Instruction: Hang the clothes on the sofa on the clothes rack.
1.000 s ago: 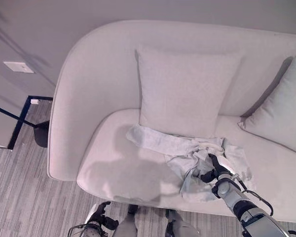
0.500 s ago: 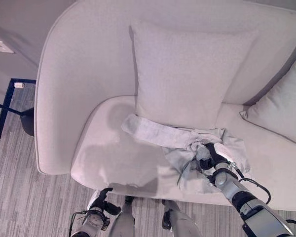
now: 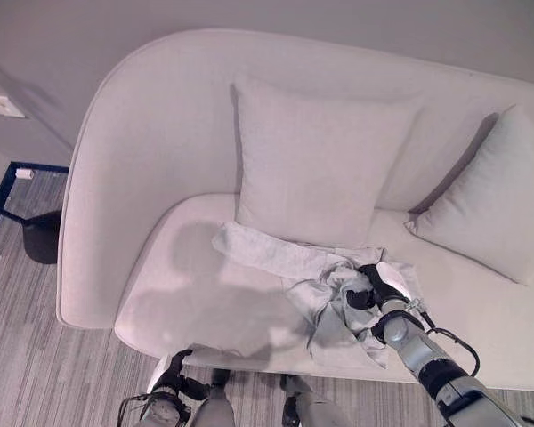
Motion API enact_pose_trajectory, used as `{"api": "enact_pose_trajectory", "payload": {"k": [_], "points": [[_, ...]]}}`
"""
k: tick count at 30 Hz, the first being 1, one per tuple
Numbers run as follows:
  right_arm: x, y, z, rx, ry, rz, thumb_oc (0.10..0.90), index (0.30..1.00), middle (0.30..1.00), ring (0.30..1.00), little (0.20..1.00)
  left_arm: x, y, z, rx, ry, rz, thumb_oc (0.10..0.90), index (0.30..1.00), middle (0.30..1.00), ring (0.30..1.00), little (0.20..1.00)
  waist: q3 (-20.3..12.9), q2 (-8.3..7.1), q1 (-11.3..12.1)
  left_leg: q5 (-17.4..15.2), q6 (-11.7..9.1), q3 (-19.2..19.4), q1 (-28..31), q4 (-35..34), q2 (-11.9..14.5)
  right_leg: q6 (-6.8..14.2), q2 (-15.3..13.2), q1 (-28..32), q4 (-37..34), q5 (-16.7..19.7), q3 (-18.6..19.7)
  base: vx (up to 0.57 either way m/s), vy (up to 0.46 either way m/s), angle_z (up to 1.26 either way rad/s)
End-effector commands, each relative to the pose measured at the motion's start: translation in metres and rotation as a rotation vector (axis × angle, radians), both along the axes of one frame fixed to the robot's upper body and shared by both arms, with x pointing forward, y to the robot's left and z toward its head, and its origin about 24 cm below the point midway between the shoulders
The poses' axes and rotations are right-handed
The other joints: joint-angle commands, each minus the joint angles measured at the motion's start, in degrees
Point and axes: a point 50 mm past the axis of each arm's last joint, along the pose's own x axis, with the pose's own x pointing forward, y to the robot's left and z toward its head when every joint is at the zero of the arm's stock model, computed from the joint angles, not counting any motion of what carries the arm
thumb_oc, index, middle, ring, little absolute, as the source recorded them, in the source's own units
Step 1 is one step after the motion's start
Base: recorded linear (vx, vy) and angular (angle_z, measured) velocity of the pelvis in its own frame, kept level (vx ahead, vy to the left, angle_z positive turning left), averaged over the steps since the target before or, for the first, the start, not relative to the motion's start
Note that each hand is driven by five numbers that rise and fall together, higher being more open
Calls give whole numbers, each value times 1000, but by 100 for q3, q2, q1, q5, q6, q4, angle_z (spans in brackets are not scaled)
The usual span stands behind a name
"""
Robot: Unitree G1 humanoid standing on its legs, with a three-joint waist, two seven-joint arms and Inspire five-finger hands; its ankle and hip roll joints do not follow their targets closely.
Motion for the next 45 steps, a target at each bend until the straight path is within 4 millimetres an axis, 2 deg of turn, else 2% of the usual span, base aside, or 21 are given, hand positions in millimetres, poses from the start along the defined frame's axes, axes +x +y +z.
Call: {"api": "enact_pose_trajectory", "payload": {"k": [1,2,3,6,12,14,15,16,17,18,19,21,22,27,33,37,39,41,42,44,45], "points": [[14,-20,50,1,-264,-38,400,300,300,300,300,4,-2,3,13,-45,-32,800,900,900,900,900,-501,155,108,-369,138,151,-10,6,61,603,-210,320,51,-840,118,32,35,-1],[17,-18,66,72,-348,-46,400,300,300,300,300,6,-3,4,-5,-62,-14,800,900,900,900,900,-610,184,119,-395,142,160,85,6,55,594,-215,406,51,-868,129,0,0,0],[17,-18,66,73,-347,-46,400,300,300,300,300,6,-3,4,-5,-62,-14,800,900,900,900,900,-601,185,127,-399,141,162,99,6,57,594,-214,419,51,-871,131,17,31,-2],[25,-9,92,236,-480,-45,400,300,300,300,300,12,-5,8,-27,-106,4,800,900,900,900,900,-750,218,188,-427,150,177,232,6,45,595,-223,571,51,-909,111,0,0,0],[36,30,155,623,-713,89,400,300,300,300,300,37,-3,33,-96,-298,89,800,900,900,900,900,-1020,255,337,-450,159,207,444,7,41,564,-229,808,51,-953,101,0,1,-1],[36,34,162,661,-730,114,400,300,300,300,300,41,-3,37,-109,-327,95,800,900,900,900,900,-1054,257,350,-451,161,212,469,8,36,557,-228,840,51,-960,100,3,2,-2],[38,47,183,749,-776,183,400,300,300,300,300,49,-3,49,-125,-398,92,800,900,900,900,900,-1138,255,414,-447,160,215,519,10,34,529,-221,904,51,-976,88,7,13,3],[38,51,195,769,-808,212,400,300,300,300,300,54,-3,56,-126,-441,94,800,900,900,900,900,-1179,254,430,-449,161,216,540,9,32,521,-219,923,51,-982,87,0,0,0],[38,51,195,769,-808,212,400,300,300,300,300,54,-3,56,-126,-441,94,800,900,900,900,900,-1179,254,430,-449,161,216,540,9,32,521,-219,923,51,-982,87,0,0,0],[38,60,220,794,-865,283,400,300,300,300,300,62,-4,71,-144,-526,100,800,900,900,900,900,-1254,251,464,-446,162,206,572,8,36,507,-215,960,51,-990,72,0,0,0],[39,60,221,794,-865,284,400,300,300,300,300,62,-4,71,-143,-526,101,800,900,900,900,900,-1250,252,459,-448,162,207,575,9,38,507,-214,963,51,-991,72,-7,2,7],[37,67,249,786,-947,350,400,300,300,300,300,70,-5,86,-129,-609,83,800,900,900,900,900,-1299,232,485,-445,157,202,591,10,38,498,-203,993,51,-1002,65,-8,-1,3],[34,71,274,786,-1027,391,400,300,300,300,300,80,-2,104,-80,-698,64,800,900,900,900,900,-1363,212,501,-442,153,199,608,8,44,493,-196,1013,51,-1004,54,0,0,0],[23,79,317,815,-1172,482,400,300,300,300,300,102,8,154,122,-953,25,800,900,900,900,900,-1478,159,501,-449,130,193,648,9,57,479,-176,1062,51,-1010,47,0,0,0],[6,96,350,850,-1271,623,400,300,300,300,300,122,25,215,389,-1233,23,800,900,900,900,900,-1575,117,446,-469,97,221,706,9,66,478,-156,1101,51,-1005,46,0,0,0],[1,109,356,927,-1252,709,400,300,300,300,300,128,28,223,441,-1278,57,800,900,900,900,900,-1624,93,388,-473,87,257,730,6,75,483,-152,1105,51,-998,66,3,-5,-5],[-1,117,355,937,-1230,753,400,300,300,300,300,132,20,229,386,-1319,64,800,900,900,900,900,-1633,91,353,-463,86,270,726,6,74,482,-155,1097,51,-985,79,-9,0,-4],[-3,130,354,951,-1200,801,400,300,300,300,300,140,-5,234,233,-1367,40,800,900,900,900,900,-1636,81,292,-456,90,279,724,6,63,479,-152,1077,51,-967,99,-12,0,-5],[-3,130,354,950,-1200,801,400,300,300,300,300,141,-5,234,231,-1367,40,800,900,900,900,900,-1634,86,295,-457,90,279,725,6,63,480,-152,1078,51,-967,99,-11,-5,-4],[-3,150,349,1014,-1123,868,400,300,300,300,300,149,-48,231,17,-1362,-57,800,900,900,900,900,-1624,74,219,-456,101,304,737,6,56,474,-151,1064,51,-941,143,-8,-5,-5],[-3,154,348,1034,-1105,886,400,300,300,300,300,150,-55,229,-1,-1348,-81,800,900,900,900,900,-1621,72,199,-458,102,313,742,6,54,475,-153,1058,51,-934,150,-7,3,-9]]}}
